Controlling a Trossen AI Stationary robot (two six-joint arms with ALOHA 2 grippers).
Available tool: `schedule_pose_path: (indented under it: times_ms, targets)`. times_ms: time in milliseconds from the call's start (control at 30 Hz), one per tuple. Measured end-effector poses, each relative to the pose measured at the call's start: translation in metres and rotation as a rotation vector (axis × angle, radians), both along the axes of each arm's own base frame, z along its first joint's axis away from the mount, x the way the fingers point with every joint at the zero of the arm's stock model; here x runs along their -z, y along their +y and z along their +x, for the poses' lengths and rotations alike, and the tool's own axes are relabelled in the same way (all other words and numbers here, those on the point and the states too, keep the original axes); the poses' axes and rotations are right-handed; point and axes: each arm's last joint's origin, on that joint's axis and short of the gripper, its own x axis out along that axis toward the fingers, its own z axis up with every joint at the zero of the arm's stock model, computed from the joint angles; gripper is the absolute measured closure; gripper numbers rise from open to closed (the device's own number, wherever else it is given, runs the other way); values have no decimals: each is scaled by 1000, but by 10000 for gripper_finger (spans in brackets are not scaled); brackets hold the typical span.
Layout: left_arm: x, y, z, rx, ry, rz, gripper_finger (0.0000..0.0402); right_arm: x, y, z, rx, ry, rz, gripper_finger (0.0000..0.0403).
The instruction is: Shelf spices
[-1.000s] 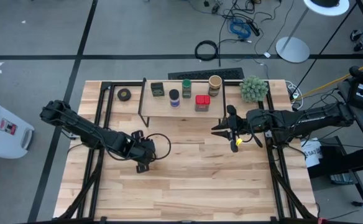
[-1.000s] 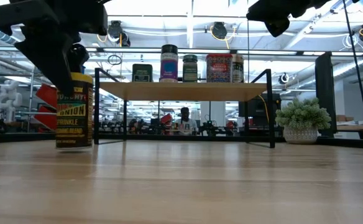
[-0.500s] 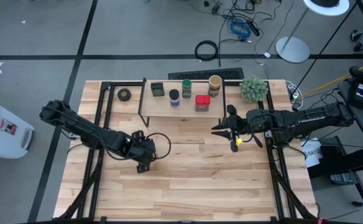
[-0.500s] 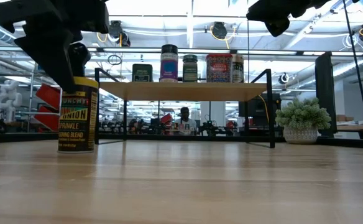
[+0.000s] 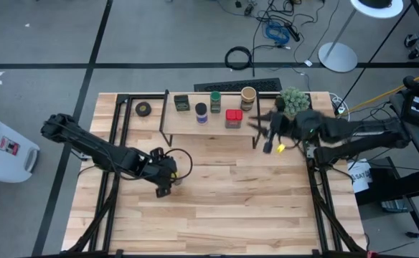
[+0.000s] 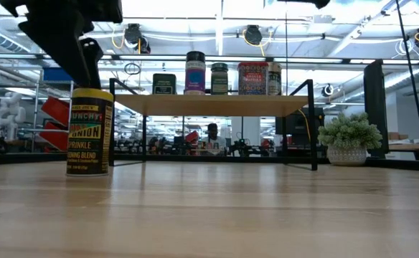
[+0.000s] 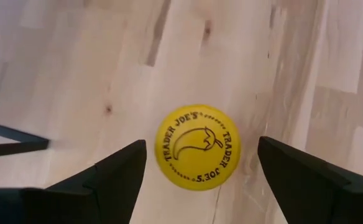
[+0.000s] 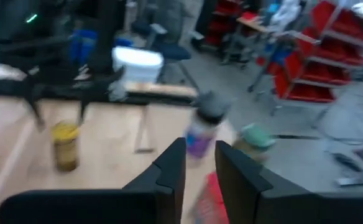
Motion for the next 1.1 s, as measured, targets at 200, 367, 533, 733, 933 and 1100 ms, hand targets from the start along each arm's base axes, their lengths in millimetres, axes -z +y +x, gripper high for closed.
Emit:
schedule_pose_path:
  times_ms: [200, 367, 533, 733, 933, 1100]
  targets:
    - [-16, 6, -8, -48, -108, 61, 83, -55, -33, -11, 23, 63, -19, 208]
    - [-32, 12, -15, -87, -229, 129, 83, -83, -64, -9, 15, 139, -28, 138]
    - [-46, 16, -19, -137, -349, 145, 83, -80, -102, 1, 4, 261, 46, 112]
    - [-57, 14, -15, -99, -456, 142, 83, -51, -150, 15, 37, 417, 167, 104]
    - [-62, 13, -12, -79, -507, 149, 83, -30, -171, 19, 6, 499, 266, 103]
    - [-62, 14, -12, -99, -509, 172, 83, -21, -174, 20, -1, 553, 299, 103]
